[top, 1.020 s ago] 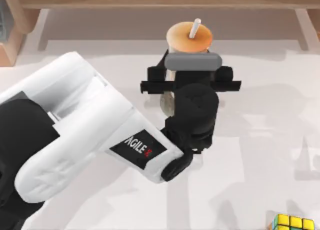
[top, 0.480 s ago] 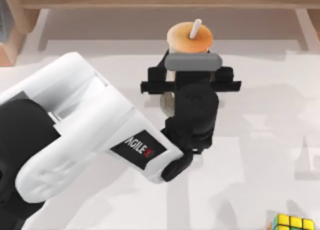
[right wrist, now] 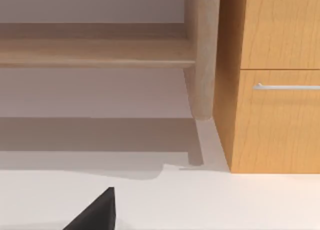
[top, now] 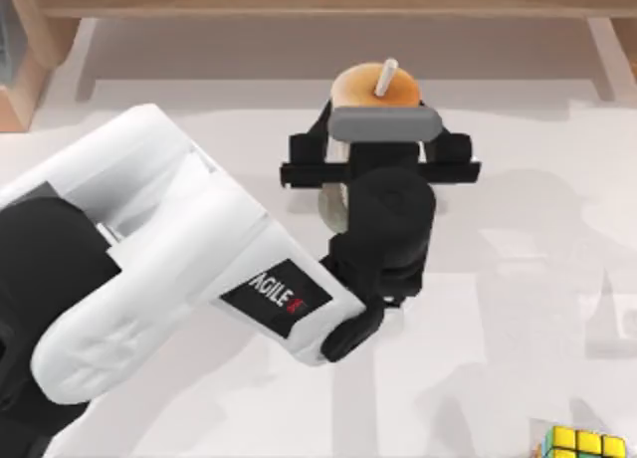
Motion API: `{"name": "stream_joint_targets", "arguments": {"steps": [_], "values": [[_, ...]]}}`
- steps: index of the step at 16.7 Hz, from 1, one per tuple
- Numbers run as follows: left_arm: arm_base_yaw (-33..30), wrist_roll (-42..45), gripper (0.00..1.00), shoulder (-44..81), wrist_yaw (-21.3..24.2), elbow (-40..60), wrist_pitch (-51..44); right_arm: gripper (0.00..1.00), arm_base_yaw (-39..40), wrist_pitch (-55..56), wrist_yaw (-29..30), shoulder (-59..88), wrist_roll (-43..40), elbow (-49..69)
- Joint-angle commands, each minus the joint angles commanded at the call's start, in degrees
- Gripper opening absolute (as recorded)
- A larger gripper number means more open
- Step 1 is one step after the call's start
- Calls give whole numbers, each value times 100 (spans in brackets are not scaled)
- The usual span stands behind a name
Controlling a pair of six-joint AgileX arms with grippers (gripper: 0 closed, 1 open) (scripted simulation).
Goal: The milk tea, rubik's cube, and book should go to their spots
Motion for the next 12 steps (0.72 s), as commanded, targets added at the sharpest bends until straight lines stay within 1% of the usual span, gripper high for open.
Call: {"name": "stream_joint_targets", "arguments": {"steps": [8,12], "values": [[-2,0,100,-18,-14,-21,17,100,0,0,0,0,0,0],[-251,13,100,-194,-266,-454,239,100,0,0,0,0,0,0]]}}
